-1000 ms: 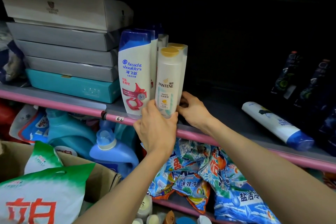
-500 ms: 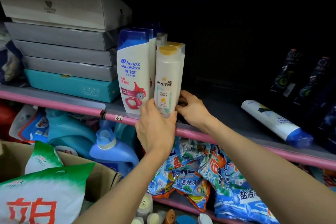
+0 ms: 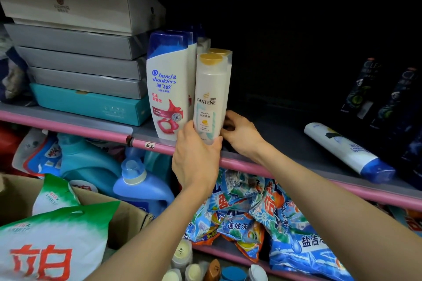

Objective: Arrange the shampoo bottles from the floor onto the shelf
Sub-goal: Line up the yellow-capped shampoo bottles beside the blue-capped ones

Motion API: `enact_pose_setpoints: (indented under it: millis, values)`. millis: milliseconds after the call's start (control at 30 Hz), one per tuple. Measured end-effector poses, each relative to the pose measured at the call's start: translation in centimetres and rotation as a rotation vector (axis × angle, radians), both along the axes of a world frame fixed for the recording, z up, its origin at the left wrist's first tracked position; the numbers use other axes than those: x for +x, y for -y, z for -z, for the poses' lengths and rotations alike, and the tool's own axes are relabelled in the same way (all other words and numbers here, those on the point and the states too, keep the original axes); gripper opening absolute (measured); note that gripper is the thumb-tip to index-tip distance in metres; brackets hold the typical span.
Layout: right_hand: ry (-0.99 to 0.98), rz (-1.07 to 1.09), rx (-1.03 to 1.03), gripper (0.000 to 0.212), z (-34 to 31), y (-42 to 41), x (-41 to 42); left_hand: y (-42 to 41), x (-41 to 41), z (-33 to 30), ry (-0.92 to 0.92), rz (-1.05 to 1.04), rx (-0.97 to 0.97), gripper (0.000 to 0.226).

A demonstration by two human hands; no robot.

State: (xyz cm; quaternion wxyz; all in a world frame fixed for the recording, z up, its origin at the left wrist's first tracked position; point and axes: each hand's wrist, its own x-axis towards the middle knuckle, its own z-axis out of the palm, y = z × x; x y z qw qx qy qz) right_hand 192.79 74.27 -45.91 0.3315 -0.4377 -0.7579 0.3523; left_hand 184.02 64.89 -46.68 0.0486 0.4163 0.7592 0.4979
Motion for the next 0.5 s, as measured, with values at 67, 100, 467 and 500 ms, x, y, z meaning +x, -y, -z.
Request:
enact_pose_setpoints:
  millis: [67, 100, 467, 500]
  values:
    - [0.008, 0.006, 0.003, 0.034, 0.0, 0.0, 0.0, 0.0, -0.1, -0.1, 0.004, 0.004, -0.002, 0.054]
    - [0.014, 0.009, 0.007, 0.035, 0.0, 0.0, 0.0, 0.1, -0.1, -0.1, 0.005, 0.007, -0.004, 0.054]
    - [0.021, 0.014, 0.015, 0.035, -0.1, 0.4, 0.2, 1.3, -1.3, -0.8, 0.039, 0.190, -0.002, 0.052]
    - [0.023, 0.014, 0.017, 0.036, -0.2, 0.5, 0.2, 1.5, -1.5, -0.8, 0.042, 0.205, 0.006, 0.052]
